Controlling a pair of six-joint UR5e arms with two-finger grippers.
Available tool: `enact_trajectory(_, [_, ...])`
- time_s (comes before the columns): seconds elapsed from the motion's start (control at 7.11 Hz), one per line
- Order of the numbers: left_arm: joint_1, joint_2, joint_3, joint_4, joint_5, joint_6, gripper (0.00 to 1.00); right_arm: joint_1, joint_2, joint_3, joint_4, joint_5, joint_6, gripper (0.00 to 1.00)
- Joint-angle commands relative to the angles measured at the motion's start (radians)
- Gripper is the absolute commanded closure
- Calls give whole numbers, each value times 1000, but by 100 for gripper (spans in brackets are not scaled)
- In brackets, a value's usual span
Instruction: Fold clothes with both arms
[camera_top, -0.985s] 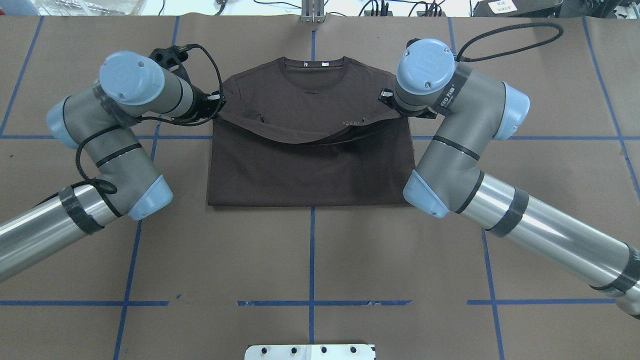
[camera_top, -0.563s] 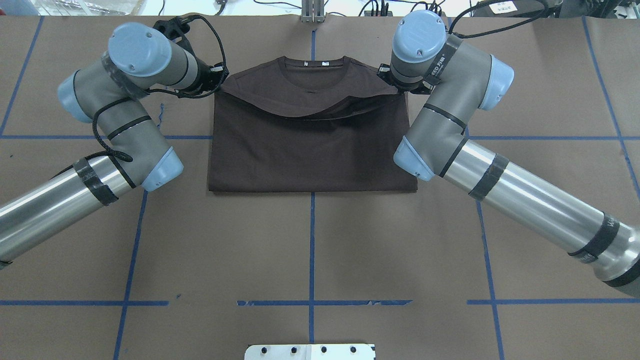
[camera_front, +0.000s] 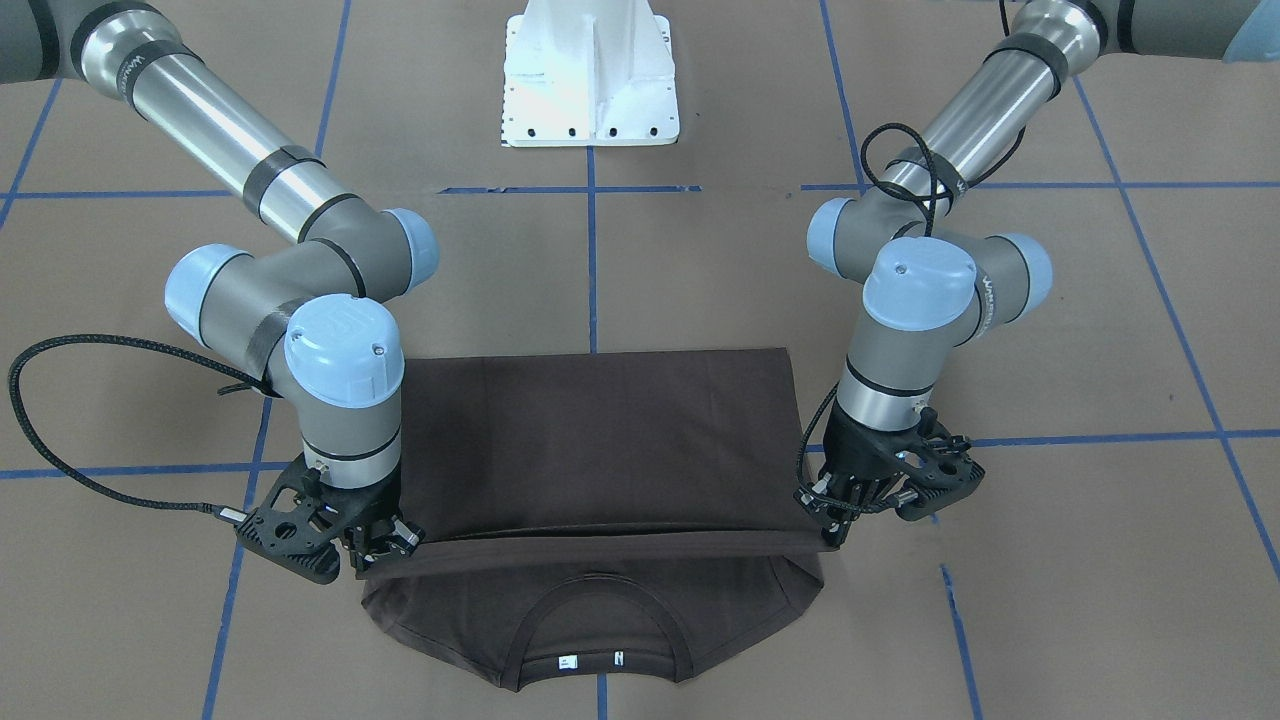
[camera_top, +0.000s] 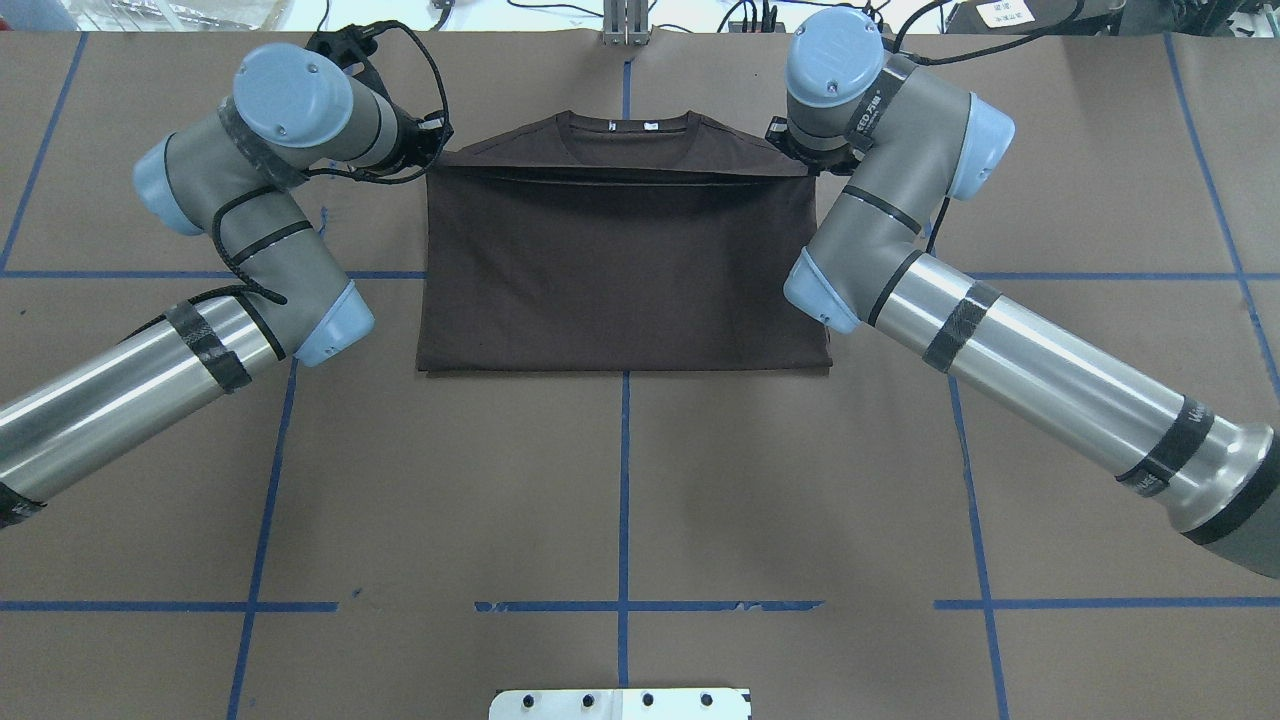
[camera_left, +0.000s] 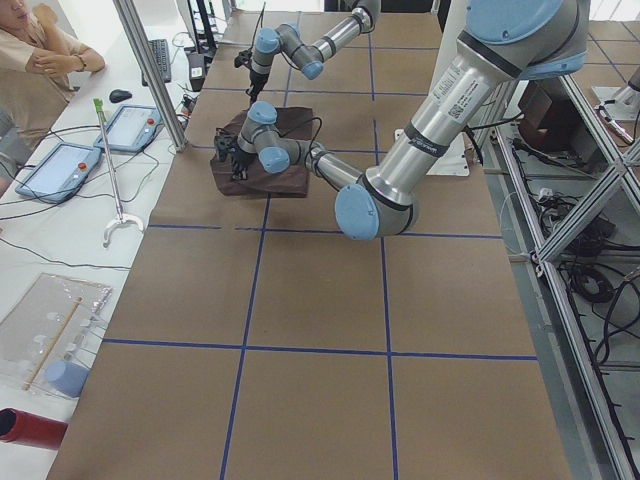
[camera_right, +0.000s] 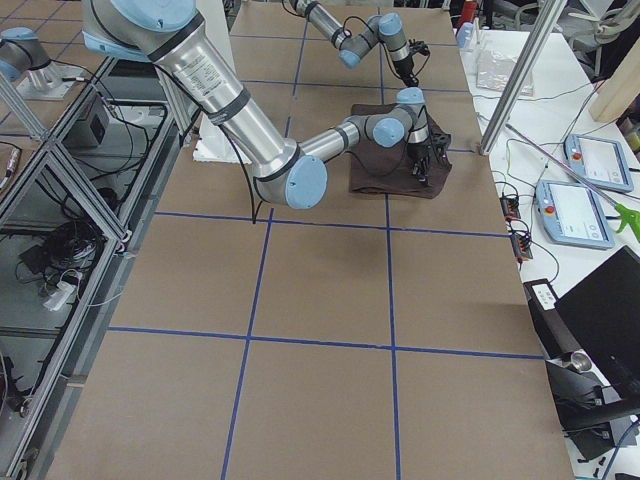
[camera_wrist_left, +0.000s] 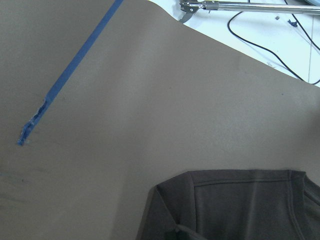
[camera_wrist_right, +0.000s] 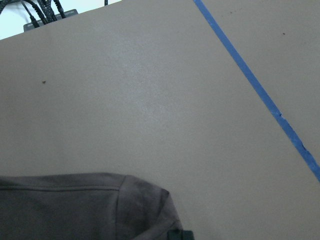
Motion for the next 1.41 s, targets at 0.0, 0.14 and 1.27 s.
enact_trajectory(0.0, [1, -7, 15, -18, 1, 0, 81, -2, 1, -4, 12, -4, 0, 100])
enact_trajectory(0.14, [1, -7, 14, -20, -1, -3, 74, -5, -3, -4, 29, -4, 0, 82])
enact_trajectory(1.27, [-4, 86, -17, -173, -7, -11, 46, -230, -454, 598, 35, 29, 358, 30])
